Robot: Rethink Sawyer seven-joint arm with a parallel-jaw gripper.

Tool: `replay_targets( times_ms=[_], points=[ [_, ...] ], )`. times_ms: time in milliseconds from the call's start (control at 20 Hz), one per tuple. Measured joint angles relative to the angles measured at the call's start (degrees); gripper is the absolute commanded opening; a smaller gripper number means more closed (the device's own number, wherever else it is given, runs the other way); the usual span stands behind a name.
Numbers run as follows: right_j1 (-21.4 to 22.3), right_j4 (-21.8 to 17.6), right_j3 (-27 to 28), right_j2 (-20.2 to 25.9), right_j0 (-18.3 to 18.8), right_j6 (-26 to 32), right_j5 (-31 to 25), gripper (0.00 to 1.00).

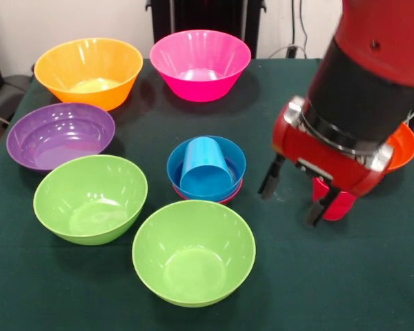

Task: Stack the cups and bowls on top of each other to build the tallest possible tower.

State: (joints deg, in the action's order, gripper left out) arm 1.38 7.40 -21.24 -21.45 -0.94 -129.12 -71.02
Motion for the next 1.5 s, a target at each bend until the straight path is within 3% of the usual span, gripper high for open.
replay_targets(
  times_ms=[300, 900, 1200, 1300, 1500],
  points=[
    [-4.0, 0.8, 2.6, -1.4, 0.0, 0.0, -3.9, 1.00],
    [-11.1, 1.4, 6.9, -9.3, 1.1, 0.0, -13.4, 1.00],
    [-15.3, 8.3, 13.3, -14.5, 3.6, -0.8, -17.0, 1.00],
    [-17.2, 13.8, 15.7, -17.1, 4.7, -1.5, -17.0, 1.00],
    [-19.1, 20.9, 17.7, -21.0, 5.5, -2.2, -17.0, 1.00]
  ],
)
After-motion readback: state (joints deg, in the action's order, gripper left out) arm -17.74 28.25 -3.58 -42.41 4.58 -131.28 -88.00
